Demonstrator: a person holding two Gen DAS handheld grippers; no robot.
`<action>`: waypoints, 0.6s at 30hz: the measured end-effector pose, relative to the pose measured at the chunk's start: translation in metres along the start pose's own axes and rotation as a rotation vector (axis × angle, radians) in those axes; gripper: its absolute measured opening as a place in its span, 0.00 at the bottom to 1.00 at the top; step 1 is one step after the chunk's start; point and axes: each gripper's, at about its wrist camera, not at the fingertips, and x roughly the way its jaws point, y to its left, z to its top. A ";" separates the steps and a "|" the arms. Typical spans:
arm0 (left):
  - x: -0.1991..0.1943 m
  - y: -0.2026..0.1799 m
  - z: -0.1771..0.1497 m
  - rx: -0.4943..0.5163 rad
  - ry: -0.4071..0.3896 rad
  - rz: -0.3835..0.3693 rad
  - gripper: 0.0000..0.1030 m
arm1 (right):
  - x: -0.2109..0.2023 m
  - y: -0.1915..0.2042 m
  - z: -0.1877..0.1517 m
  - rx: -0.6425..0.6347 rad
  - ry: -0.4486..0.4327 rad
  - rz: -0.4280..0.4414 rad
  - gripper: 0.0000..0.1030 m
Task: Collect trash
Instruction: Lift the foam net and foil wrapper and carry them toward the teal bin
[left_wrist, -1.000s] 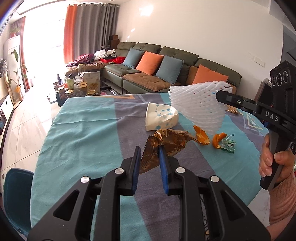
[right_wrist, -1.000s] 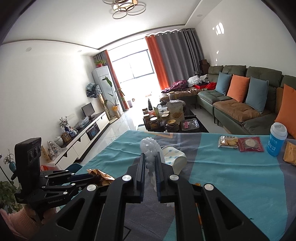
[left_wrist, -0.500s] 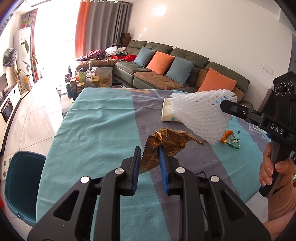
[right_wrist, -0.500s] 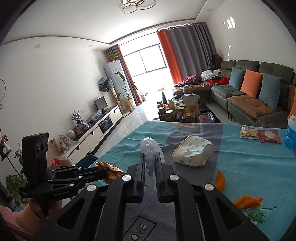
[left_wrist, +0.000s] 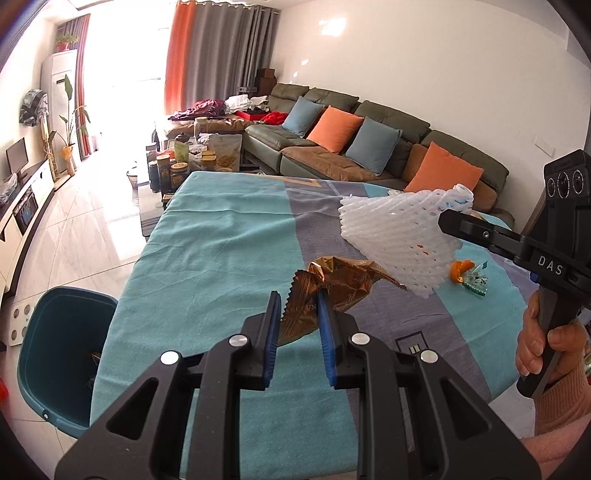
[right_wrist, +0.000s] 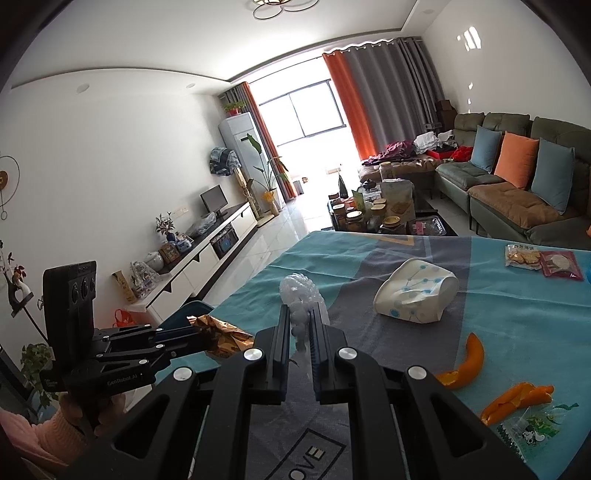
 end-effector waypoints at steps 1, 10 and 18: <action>-0.002 0.000 -0.001 -0.002 -0.001 0.003 0.20 | 0.001 0.000 0.000 0.000 0.002 0.003 0.09; -0.014 0.009 -0.007 -0.021 -0.006 0.029 0.20 | 0.009 0.010 -0.001 -0.002 0.016 0.035 0.09; -0.023 0.020 -0.013 -0.048 -0.008 0.054 0.20 | 0.017 0.022 -0.002 -0.011 0.032 0.066 0.09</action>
